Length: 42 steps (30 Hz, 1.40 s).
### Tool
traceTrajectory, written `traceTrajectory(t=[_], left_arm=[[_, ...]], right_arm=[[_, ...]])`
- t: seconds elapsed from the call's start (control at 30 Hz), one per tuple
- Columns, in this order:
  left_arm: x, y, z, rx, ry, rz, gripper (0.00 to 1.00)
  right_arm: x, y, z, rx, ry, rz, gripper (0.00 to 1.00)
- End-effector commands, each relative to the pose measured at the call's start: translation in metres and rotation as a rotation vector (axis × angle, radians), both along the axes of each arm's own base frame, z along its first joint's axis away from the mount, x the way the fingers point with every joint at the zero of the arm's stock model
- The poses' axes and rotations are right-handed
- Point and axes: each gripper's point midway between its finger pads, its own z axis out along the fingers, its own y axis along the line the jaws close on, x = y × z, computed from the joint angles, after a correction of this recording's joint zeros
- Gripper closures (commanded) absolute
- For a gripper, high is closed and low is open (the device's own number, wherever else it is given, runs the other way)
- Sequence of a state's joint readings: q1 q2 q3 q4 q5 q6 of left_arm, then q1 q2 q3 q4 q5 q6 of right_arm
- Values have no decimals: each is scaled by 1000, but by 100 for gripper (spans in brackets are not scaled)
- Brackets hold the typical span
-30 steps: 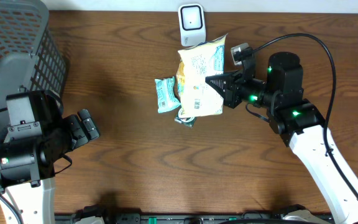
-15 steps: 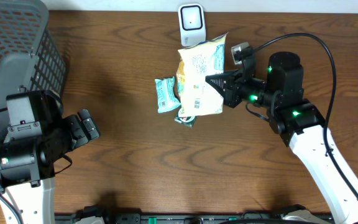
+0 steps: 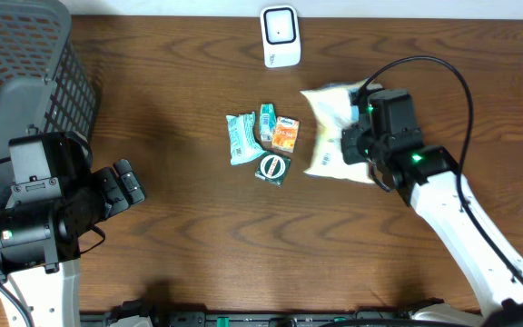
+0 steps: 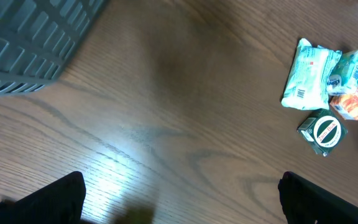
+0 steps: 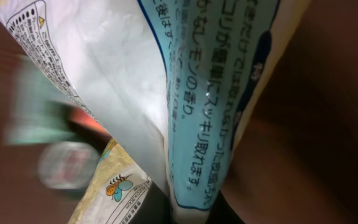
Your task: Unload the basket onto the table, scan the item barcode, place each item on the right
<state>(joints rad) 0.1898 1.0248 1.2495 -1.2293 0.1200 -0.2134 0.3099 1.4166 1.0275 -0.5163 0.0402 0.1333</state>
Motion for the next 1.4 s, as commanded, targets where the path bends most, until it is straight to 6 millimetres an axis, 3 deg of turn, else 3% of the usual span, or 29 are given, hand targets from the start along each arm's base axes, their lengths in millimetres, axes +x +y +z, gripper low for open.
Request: traceTrajectory(t=[0.0,0.2,0.33,0.6,0.83,0.93,1.0,1.07,1.17,1.37], left_arm=[[-1,4,-1,9,6,21,2],[-1,4,-1,9,6,21,3],[-1,4,-1,9,6,21,2],[-1,4,-1,9,6,21,2],[-1,4,-1,9,6,21,2],[-1,4,-1,9,6,21,2],[-1,4,-1,9,6,21,2],[-1,4,-1,9,6,21,2],[-1,4,-1,9,6,21,2],[-1,4,-1,9,6,21,2]], right_arm=[[15,-37,11,-245,-47,-92,99],[15,-15,-4,-180,8,-15,99],[21,-42,-2,-401,-24,-91,99],[34,-68,7,-780,11,-85,99],[27,-74,-48,-930,182,-22,97],[19,-75,-62,-1039,233,-4,79],[15,-64,-67,-1069,233,27,68],[10,-44,-69,-1061,217,79,68],[-4,-1,-75,-1025,203,206,64],[-29,77,-70,-904,114,297,43]])
